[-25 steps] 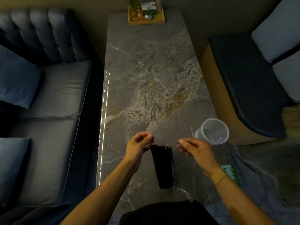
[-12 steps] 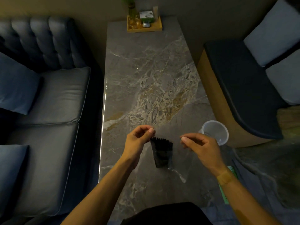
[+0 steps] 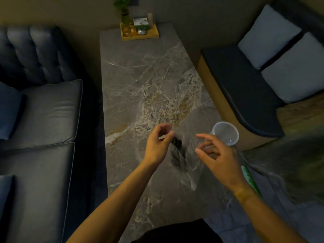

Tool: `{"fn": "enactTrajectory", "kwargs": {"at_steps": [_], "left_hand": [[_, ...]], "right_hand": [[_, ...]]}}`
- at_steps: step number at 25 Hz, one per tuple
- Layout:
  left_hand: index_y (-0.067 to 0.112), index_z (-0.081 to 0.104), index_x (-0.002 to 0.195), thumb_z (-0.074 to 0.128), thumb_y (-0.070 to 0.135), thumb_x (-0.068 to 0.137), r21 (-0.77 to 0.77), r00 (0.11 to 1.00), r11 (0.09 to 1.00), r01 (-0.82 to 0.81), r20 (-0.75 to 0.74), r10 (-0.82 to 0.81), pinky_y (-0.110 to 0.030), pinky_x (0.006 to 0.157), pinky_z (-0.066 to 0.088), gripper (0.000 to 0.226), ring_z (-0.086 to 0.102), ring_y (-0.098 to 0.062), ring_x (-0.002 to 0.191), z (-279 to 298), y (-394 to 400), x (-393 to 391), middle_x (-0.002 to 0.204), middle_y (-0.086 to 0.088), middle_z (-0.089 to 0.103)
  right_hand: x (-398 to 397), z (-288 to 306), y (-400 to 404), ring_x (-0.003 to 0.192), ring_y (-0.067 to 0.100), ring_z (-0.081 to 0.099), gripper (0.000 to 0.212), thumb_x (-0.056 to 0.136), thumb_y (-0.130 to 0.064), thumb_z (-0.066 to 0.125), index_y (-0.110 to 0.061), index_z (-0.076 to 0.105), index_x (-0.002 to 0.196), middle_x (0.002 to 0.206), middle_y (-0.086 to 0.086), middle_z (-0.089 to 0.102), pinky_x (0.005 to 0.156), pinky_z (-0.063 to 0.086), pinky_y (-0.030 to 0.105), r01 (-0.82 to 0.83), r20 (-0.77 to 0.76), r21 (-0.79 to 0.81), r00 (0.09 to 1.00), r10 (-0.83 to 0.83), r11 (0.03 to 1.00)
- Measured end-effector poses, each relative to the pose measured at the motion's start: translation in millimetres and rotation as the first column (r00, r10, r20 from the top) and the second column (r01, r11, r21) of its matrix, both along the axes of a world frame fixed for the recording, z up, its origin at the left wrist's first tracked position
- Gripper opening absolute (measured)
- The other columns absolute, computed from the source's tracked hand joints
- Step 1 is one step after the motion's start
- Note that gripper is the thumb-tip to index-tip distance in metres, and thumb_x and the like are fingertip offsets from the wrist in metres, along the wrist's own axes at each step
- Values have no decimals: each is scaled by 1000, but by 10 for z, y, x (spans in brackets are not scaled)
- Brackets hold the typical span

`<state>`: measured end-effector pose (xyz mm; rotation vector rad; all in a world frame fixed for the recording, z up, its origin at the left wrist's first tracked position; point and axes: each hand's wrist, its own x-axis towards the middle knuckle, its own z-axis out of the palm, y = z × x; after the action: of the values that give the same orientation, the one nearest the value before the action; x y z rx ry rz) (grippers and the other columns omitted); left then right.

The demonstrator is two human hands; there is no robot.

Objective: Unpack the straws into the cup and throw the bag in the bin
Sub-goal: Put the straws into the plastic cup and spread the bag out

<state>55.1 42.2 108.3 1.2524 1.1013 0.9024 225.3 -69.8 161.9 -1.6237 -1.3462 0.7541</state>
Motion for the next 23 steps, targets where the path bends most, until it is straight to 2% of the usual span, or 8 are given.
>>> {"fn": "enactTrajectory", "kwargs": {"at_steps": [3, 5, 7, 10, 13, 16, 19, 23], "left_hand": [[35, 38, 137, 69, 28, 86, 51, 984, 998, 28, -180, -18, -34, 100, 44, 60, 48, -16, 124, 20, -34, 10, 138, -2, 45], [41, 28, 142, 68, 34, 84, 106, 965, 994, -12, -258, 39, -35, 107, 38, 70, 40, -13, 129, -2, -174, -32, 145, 2, 36], [47, 28, 137, 69, 43, 80, 176, 961, 984, 9, -275, 41, -32, 108, 37, 71, 40, -10, 130, -77, -415, -70, 142, 6, 38], [55, 25, 129, 69, 68, 68, 163, 934, 974, 157, -345, -93, -15, 101, 33, 77, 38, 3, 124, -187, -790, -52, 134, 18, 37], [40, 32, 126, 72, 72, 59, 173, 854, 946, 274, -497, -156, -16, 97, 36, 84, 39, -1, 116, -321, -989, 43, 124, 16, 36], [31, 38, 118, 70, 58, 65, 144, 767, 935, 324, -619, -170, -27, 93, 44, 67, 46, -8, 109, -373, -1110, 152, 118, 9, 42], [29, 43, 97, 58, 40, 81, 104, 687, 950, 293, -714, -133, -41, 78, 48, 25, 57, -21, 90, -416, -1183, 198, 101, 5, 53], [23, 50, 85, 50, 31, 91, 181, 688, 960, 214, -726, -17, -46, 72, 48, 10, 59, -29, 80, -513, -1198, 91, 88, -2, 60]], "right_hand": [[-29, 117, 67, 76, 5, 69, 22, 81, -24, 73, -40, 66, 94, 82, -14, 71, 67, 57, 19, 103, 161, 55, 981, -111, 993], [-22, 135, 118, 72, 6, 69, 15, 80, -25, 75, -36, 67, 88, 76, -12, 70, 66, 59, 28, 148, 159, 50, 975, -154, 988], [14, 137, 164, 68, 5, 66, 16, 79, -30, 74, -34, 67, 93, 67, -10, 68, 65, 57, 30, 147, 197, 52, 968, -155, 988], [99, 100, 254, 64, 15, 64, 25, 80, -34, 73, -34, 67, 104, 62, -3, 62, 66, 56, 43, 93, 253, 6, 963, -92, 996], [175, 57, 348, 64, 22, 65, 12, 80, -33, 73, -30, 70, 91, 61, -6, 60, 62, 56, 51, 91, 218, -10, 972, -87, 996], [248, 76, 378, 54, 19, 63, 6, 82, -36, 71, -31, 68, 85, 55, -3, 58, 55, 53, 48, 109, 282, 45, 952, -118, 993], [350, 169, 395, 48, 11, 55, 6, 82, -38, 70, -32, 68, 81, 48, -8, 49, 48, 49, 42, 92, 365, 93, 923, -119, 991], [524, 299, 506, 64, 16, 58, 15, 80, -36, 72, -26, 66, 72, 67, -7, 57, 55, 50, 40, 42, 420, 79, 905, -71, 996]]}}
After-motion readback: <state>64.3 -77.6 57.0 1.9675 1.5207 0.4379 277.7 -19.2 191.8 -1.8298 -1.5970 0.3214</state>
